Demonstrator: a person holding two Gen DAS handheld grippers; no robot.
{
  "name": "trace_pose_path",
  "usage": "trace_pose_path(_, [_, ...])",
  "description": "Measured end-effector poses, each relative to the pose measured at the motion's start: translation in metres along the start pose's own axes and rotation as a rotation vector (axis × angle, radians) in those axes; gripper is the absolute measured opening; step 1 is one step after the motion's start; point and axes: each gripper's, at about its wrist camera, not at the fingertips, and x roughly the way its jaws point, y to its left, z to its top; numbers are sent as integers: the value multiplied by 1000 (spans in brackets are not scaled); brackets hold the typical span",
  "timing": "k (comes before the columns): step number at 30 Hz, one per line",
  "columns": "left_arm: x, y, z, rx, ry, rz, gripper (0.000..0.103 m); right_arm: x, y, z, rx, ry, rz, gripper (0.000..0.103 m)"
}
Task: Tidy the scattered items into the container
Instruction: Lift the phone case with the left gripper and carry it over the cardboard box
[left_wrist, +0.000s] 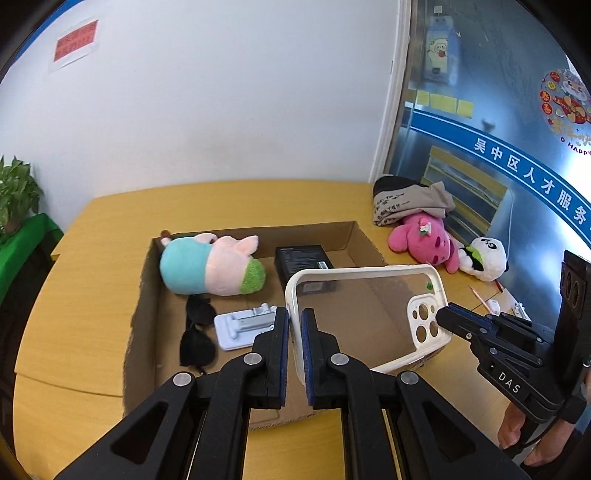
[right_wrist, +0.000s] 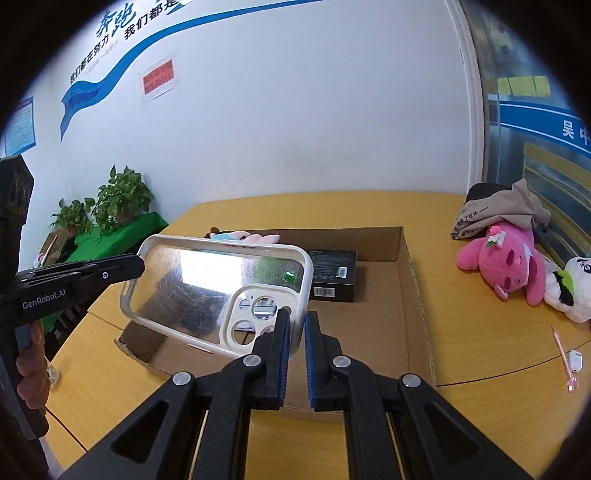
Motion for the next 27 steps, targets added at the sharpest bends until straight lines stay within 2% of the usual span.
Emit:
trace_pose_path(16, [59,12,-12,-31,99,-4,6,51,-20,-6,26,89,-1,7])
trace_pose_path(27, [110,28,-35,-56,224,-22,6,94,-24,-26,46,208,-13,7])
